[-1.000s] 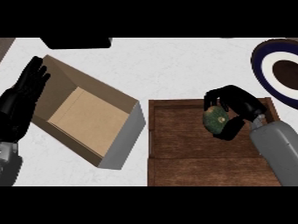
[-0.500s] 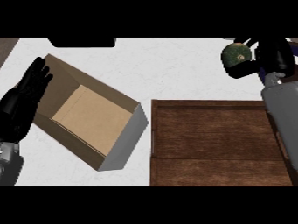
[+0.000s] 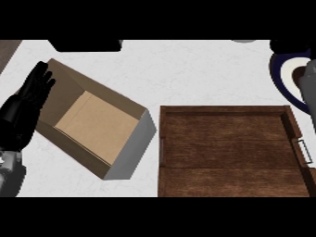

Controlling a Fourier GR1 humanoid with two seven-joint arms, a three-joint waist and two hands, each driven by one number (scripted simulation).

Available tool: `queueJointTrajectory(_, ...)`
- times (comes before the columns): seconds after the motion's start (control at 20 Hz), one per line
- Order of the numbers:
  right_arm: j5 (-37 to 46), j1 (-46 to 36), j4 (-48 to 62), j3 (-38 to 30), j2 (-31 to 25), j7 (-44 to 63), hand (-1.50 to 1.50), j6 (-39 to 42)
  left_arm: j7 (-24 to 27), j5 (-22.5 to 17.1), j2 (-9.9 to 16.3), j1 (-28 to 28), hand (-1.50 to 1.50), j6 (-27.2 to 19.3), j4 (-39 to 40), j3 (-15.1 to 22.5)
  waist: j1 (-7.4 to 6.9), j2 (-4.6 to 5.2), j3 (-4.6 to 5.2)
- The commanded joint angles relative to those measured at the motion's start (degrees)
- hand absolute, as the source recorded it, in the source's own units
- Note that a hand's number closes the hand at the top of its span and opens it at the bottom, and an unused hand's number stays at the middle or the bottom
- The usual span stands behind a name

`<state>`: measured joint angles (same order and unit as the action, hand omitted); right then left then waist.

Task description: Pick the squash from the tray and place it in the plate

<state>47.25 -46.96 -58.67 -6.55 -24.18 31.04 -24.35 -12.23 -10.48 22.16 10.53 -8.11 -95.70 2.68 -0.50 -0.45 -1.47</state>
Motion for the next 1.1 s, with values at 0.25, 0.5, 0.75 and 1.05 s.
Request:
queueJointTrajectory(0.25,-4.78,2.80,4.94,-8.35,-3.38,-2.70,1.50,-5.13,-1.83,0.16,-2.34,-2.50,0.00,0.22,8.11,0.43,0.57,1.09,1.42)
queueJointTrajectory(0.5,-8.60,6.13,11.34,-13.35,-8.01,-9.49,1.50,-5.61,0.47,1.09,-2.86,-3.11,0.00,0.79,7.91,0.61,0.11,1.53,1.33)
queueJointTrajectory(0.75,-8.73,6.85,17.84,-14.06,-10.63,-13.04,1.50,-3.49,-1.37,0.98,-3.15,-1.74,0.00,0.95,7.63,0.52,-0.72,1.62,1.33)
queueJointTrajectory(1.05,-18.63,7.16,23.71,-19.52,-9.80,-18.07,1.50,6.61,0.11,2.15,-4.04,-3.22,0.00,1.37,8.07,1.42,-0.37,1.59,1.27)
